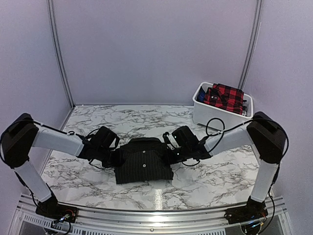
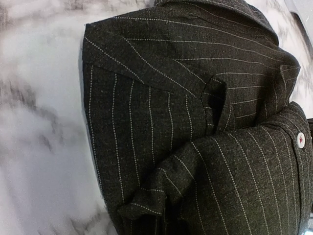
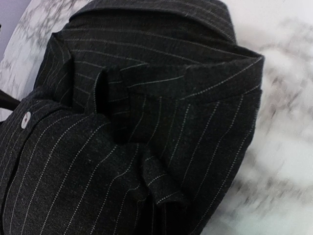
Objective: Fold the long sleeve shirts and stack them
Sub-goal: Fold the 2/3-rectangle-folded shirt at the center of the board.
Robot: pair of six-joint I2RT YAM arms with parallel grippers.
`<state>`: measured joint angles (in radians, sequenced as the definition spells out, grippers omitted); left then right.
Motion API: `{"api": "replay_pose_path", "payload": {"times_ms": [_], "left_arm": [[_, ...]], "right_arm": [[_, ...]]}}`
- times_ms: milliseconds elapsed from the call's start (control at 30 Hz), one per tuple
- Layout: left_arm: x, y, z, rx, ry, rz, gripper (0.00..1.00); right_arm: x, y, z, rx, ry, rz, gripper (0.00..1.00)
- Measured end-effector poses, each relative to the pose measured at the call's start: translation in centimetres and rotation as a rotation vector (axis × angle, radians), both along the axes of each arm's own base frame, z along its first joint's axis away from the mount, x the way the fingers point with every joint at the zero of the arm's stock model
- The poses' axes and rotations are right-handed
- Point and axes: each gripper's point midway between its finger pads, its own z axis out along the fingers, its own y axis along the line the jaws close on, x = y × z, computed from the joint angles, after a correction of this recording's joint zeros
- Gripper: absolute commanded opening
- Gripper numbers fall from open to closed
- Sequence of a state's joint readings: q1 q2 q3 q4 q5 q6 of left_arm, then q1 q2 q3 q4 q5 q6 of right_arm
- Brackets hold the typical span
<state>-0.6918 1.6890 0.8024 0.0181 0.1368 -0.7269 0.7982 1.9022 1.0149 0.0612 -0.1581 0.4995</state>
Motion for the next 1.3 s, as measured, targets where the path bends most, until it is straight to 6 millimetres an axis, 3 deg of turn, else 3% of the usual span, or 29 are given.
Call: {"api": "replay_pose_path", "payload": {"times_ms": [67,167,433,567,700,767,900,1067,1300], "left_arm": [[-3.3,-0.1,0.2,-0.007,0.006,-0.018,0.00],[-6.1,0.1,1.0,-0.026,-0.006,-0.021,0.00],[-5.0,0.2,5.1,-0.071,-0.127,0.050,0.00],[-2.7,-0.5,7.3,-0.052,-0.176,0.055,0.00],[2.6,-0.7,9.0,-0.046,-0.222,0.101,0.00],[5.1,-0.2,8.5,-0.026,-0.222,0.126,0.00],[8.7,0.8,5.5,0.030,-0.187,0.153,0.00],[9.8,1.4,2.9,0.067,-0.143,0.145,0.00],[10.8,0.7,4.3,0.035,-0.172,0.133,0.00]], "right_arm": [[-3.5,-0.5,0.1,-0.001,0.021,0.026,0.00],[-6.4,-1.4,1.3,0.011,0.030,0.038,0.00],[-4.6,-1.7,8.8,0.088,-0.106,-0.026,0.00],[-2.6,-1.5,10.2,0.081,-0.151,-0.043,0.00],[1.6,-3.0,9.7,0.061,-0.174,-0.101,0.00],[4.1,-3.5,8.5,0.038,-0.175,-0.123,0.00],[8.6,-2.8,6.1,0.005,-0.178,-0.120,0.00],[11.0,-1.9,4.1,-0.017,-0.178,-0.101,0.00],[11.6,-1.6,5.0,-0.015,-0.203,-0.100,0.00]]}}
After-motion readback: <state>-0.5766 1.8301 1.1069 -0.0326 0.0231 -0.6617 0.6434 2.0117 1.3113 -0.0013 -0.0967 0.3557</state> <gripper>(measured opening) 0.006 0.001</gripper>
